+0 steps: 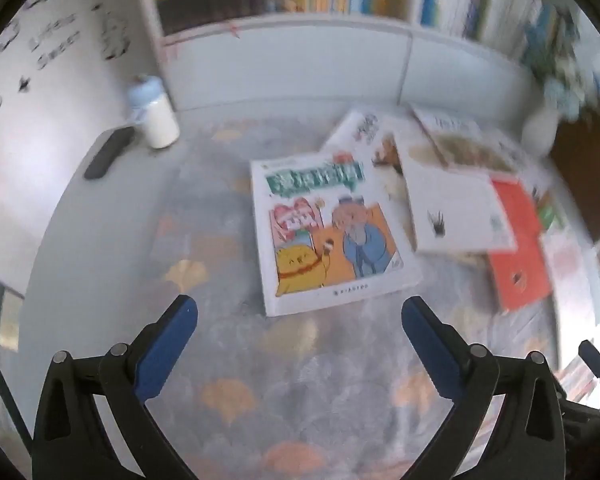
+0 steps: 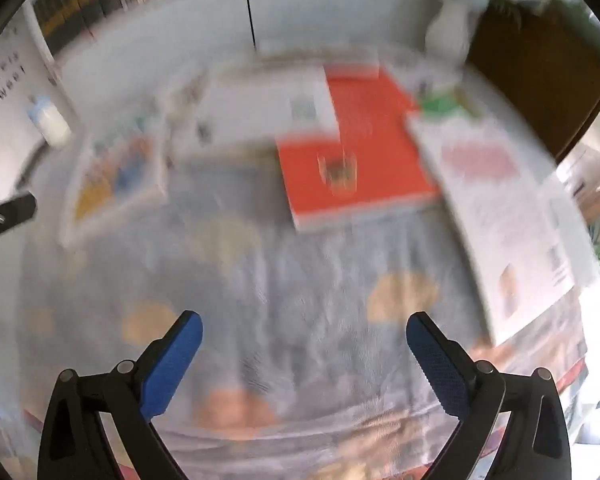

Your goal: Organize books

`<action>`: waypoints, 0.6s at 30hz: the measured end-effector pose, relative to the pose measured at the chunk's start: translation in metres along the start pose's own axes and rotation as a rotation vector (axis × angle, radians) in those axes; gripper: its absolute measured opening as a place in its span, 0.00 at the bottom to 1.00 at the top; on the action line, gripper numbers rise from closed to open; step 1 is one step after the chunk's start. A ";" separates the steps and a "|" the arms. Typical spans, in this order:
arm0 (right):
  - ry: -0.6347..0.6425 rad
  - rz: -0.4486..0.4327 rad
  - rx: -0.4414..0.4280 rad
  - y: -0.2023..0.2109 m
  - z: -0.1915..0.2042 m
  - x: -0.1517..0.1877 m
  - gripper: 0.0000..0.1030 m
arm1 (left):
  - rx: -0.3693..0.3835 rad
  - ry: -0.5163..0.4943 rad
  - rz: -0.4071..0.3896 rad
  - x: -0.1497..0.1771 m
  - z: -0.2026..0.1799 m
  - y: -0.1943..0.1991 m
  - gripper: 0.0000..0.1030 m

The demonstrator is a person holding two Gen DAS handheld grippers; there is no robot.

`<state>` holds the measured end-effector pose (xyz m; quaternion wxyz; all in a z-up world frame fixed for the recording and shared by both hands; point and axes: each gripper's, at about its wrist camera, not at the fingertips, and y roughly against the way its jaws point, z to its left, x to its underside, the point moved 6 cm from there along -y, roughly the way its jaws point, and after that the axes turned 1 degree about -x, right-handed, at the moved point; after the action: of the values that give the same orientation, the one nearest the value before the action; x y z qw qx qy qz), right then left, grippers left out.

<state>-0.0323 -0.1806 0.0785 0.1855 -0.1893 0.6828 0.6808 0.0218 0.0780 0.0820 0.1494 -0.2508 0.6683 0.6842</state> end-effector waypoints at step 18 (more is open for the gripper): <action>0.074 -0.365 0.009 0.111 -0.034 -0.119 1.00 | 0.002 -0.023 -0.135 -0.045 -0.017 0.060 0.99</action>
<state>0.0137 -0.2137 0.2347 0.2815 -0.3339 0.6466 0.6254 0.0290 0.0631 0.1576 0.2031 -0.2872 0.6489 0.6747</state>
